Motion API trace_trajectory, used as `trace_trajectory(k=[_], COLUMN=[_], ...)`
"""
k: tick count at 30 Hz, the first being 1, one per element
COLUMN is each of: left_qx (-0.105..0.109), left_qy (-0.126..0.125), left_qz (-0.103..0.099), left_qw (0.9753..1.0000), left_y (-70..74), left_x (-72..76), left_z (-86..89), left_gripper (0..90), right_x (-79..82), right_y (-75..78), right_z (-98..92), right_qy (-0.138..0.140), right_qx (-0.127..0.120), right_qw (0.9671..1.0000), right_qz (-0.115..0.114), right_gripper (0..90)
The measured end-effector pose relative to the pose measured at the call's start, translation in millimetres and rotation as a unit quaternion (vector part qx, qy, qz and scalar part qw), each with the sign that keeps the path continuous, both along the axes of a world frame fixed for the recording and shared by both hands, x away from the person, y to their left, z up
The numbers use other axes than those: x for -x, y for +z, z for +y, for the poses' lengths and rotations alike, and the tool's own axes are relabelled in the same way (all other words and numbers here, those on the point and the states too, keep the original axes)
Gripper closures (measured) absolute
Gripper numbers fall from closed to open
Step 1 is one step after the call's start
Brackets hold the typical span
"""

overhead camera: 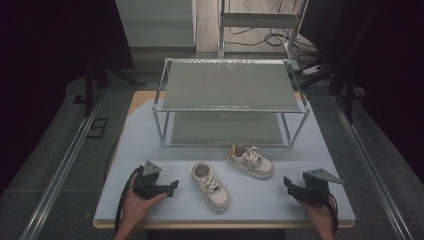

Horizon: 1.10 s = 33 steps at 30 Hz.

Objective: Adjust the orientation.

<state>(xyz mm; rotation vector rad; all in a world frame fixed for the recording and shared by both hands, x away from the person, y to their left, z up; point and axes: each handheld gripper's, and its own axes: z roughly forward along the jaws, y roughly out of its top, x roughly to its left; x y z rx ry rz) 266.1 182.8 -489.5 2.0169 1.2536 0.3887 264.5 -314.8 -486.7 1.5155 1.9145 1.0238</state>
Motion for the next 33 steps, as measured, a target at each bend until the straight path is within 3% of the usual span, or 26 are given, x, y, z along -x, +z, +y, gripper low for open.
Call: trace_trajectory(k=[7, 14, 15, 19, 23, 24, 25, 28, 29, 30, 33], left_qx=[0.010, 0.018, 0.017, 0.021, 0.025, 0.025, 0.026, 0.030, 0.030, 0.030, 0.030], left_qy=[0.003, -0.003, -0.007, -0.009, -0.008, -0.008, -0.009, -0.011, -0.011, -0.017, -0.022], left_qz=[0.005, 0.007, 0.005, 0.004, 0.004, 0.004, 0.004, 0.006, 0.006, 0.005, 0.003], left_qw=[0.9999, 0.9998, 0.9998, 0.9997, 0.9997, 0.9997, 0.9996, 0.9995, 0.9995, 0.9994, 0.9993], left_y=[1.5, 3.3, 3.9, 5.8, 6.6, 6.6, 6.9, 7.4, 7.4, 8.8, 10.3], left_x=[4.3, 5.4, 5.6, 6.8, 7.2, 7.2, 7.8, 8.0, 8.0, 9.3, 11.0], left_z=[8.4, 7.7, 6.8, 5.8, 6.8, 6.8, 6.9, 5.3, 5.3, 3.5, 1.7], left_gripper=[17.6, 17.8, 17.8, 17.7, 17.8, 17.8, 17.9, 18.3, 18.6, 18.9, 19.3], right_x=[10.1, 20.2, 23.7, 30.0, 38.1, 38.1, 41.8, 46.2, 46.2, 49.3, 51.6], right_y=[5.9, 13.0, 14.6, 16.9, 17.0, 17.0, 16.1, 14.5, 14.5, 12.7, 10.3], right_z=[20.3, 36.1, 42.5, 54.7, 75.5, 75.5, 86.9, 99.9, 99.9, 110.4, 118.6], right_qy=[0.040, 0.082, 0.103, 0.138, 0.177, 0.177, 0.198, 0.223, 0.223, 0.238, 0.249], right_qx=[-0.015, -0.029, -0.031, -0.048, -0.045, -0.045, -0.047, -0.047, -0.047, -0.049, -0.052], right_qw=[0.9987, 0.9952, 0.9932, 0.9885, 0.9825, 0.9825, 0.9785, 0.9733, 0.9733, 0.9698, 0.9669], right_qz=[-0.027, -0.045, -0.045, -0.039, -0.036, -0.036, -0.033, -0.026, -0.026, -0.022, -0.018], right_gripper=[37.3, 53.4, 59.4, 73.6, 85.5, 85.5, 88.8, 89.2, 89.2, 89.2, 89.2])
